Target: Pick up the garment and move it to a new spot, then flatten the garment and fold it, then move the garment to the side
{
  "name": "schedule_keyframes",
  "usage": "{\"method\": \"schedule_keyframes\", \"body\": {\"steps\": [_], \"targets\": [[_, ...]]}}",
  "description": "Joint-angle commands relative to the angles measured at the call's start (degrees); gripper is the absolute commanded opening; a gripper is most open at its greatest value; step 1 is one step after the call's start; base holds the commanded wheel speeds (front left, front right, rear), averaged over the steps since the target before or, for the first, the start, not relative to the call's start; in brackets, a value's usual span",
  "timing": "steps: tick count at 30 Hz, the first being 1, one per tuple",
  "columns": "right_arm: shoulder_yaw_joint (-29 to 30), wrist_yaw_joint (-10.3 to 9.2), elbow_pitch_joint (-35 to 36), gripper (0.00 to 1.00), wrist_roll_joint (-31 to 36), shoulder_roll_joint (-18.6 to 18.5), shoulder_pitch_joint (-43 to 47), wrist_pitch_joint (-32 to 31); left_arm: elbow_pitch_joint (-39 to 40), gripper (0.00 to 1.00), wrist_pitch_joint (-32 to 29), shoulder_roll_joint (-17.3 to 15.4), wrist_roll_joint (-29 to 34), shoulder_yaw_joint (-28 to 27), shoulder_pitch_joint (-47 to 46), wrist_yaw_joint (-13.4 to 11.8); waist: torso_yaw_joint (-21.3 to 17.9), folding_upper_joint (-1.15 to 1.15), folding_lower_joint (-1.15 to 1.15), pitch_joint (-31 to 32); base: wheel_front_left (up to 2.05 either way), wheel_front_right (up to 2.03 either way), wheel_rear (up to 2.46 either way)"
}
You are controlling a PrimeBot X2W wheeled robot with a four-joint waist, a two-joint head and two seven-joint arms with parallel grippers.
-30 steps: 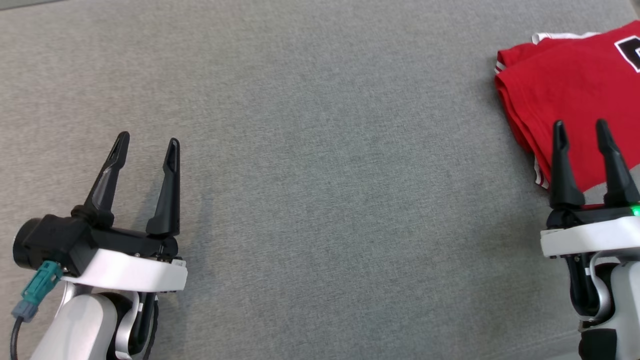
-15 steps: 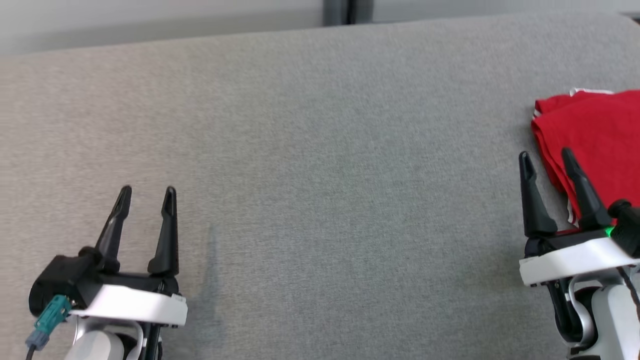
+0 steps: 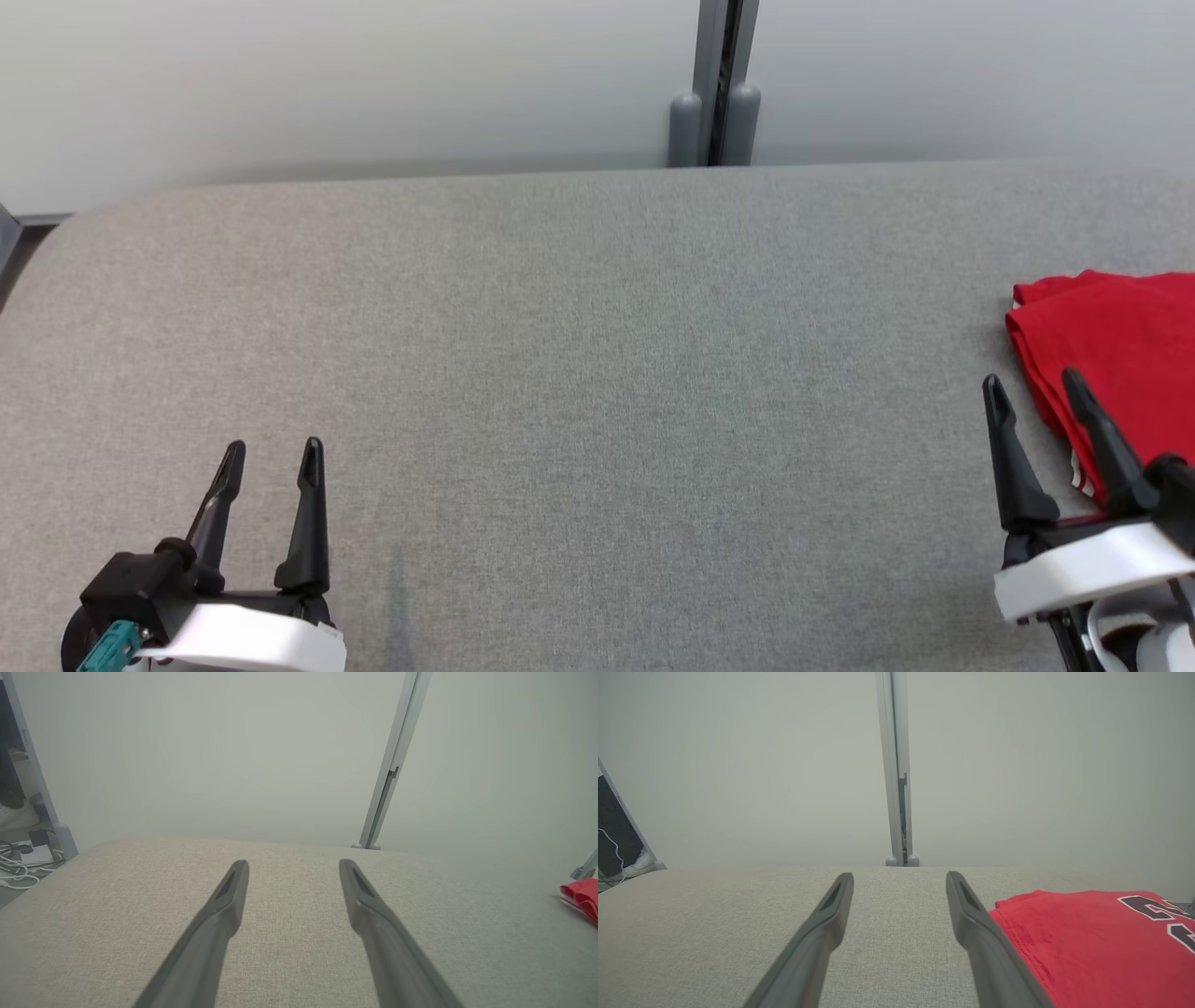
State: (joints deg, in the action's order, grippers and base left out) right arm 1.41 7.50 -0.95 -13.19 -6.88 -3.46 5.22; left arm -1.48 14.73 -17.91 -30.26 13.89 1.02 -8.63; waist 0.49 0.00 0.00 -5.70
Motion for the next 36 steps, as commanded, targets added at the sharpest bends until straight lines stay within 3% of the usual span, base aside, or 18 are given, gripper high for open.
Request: {"method": "schedule_keyframes", "body": {"steps": [1, 16, 36], "targets": [[0.25, -0.02, 0.63, 1.0, 0.31, 0.1, 1.32, -0.5, -0.15, 1.0, 0.07, -0.43, -0.25, -0.03, 0.85, 0.11, 0.34, 0.0, 0.0, 1.57, 0.0, 0.0, 0.0], [0.89, -0.02, 5.17, 1.0, 1.23, 1.3, 7.8, -3.54, -0.04, 1.0, -0.93, -0.88, -1.51, 1.0, 4.67, 0.27, 0.6, 0.0, 0.0, 5.81, 0.0, 0.0, 0.0], [3.05, -0.02, 7.02, 1.0, 1.75, 2.37, 9.17, -4.09, 0.75, 1.0, -1.39, -1.76, -1.44, 1.27, 4.32, -0.58, 0.54, 0.0, 0.0, 5.61, 0.0, 0.0, 0.0]]}}
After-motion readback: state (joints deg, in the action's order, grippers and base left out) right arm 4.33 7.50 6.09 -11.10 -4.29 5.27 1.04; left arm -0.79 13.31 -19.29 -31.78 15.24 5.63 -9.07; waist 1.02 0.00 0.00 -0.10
